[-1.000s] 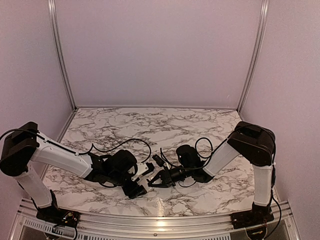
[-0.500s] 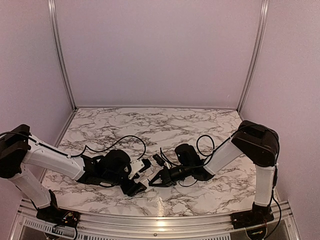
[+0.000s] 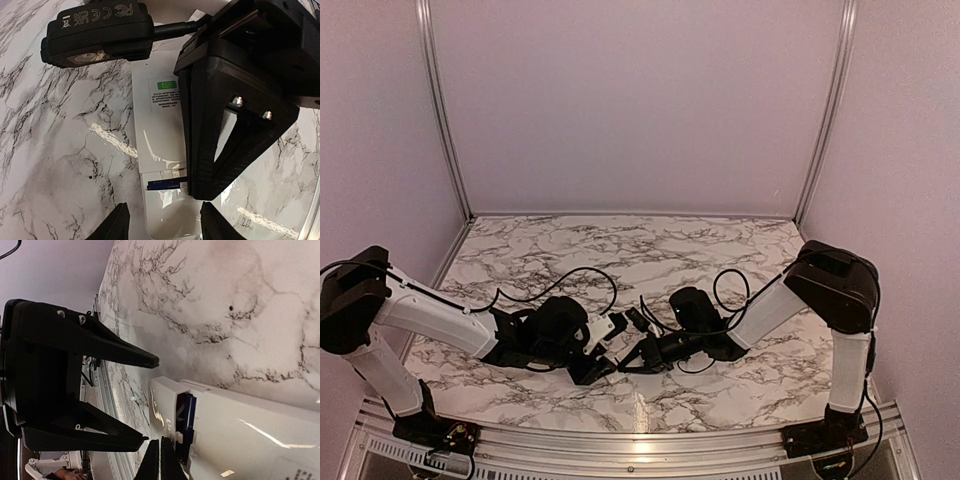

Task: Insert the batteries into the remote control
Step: Adjust the battery cover on the remote control without the battery cover, then adjust the remote control without the battery cover at the center of the board.

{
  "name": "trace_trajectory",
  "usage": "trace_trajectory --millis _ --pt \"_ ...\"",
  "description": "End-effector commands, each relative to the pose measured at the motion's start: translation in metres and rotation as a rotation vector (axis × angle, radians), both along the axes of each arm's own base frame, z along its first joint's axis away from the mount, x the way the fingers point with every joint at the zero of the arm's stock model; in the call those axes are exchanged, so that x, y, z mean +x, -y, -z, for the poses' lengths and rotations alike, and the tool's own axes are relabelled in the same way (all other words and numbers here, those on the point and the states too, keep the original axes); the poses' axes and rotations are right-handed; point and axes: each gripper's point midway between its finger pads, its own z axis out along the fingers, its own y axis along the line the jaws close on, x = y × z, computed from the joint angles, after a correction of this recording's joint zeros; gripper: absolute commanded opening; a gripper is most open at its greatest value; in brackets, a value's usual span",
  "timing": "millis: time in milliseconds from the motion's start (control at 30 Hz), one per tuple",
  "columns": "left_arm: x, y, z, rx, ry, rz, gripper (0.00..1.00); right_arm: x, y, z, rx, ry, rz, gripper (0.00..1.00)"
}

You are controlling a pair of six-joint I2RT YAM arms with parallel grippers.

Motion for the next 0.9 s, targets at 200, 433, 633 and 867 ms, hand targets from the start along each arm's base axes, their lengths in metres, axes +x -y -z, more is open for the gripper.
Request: trace_trajectory --millis 200,433,633,867 --pt "0.007 -0.006 0.04 0.126 -0.073 -0.051 0.38 0.004 0.004 0.012 -0.072 -0.004 0.042 0.03" --pt "0.004 -0.009 0.045 0.151 -0.084 -0.042 0.37 0.006 0.0 -0.014 -0.016 0.03 0.04 0.04" --pt "0.011 -0.001 0.011 0.078 -0.042 -0.053 0.46 0.011 0.002 -0.045 0.029 0.105 0.053 0.07" --pt "0.018 0.005 -0.032 -0.006 0.004 -0.072 0.53 0.028 0.023 -0.056 0.016 0.148 0.098 0.14"
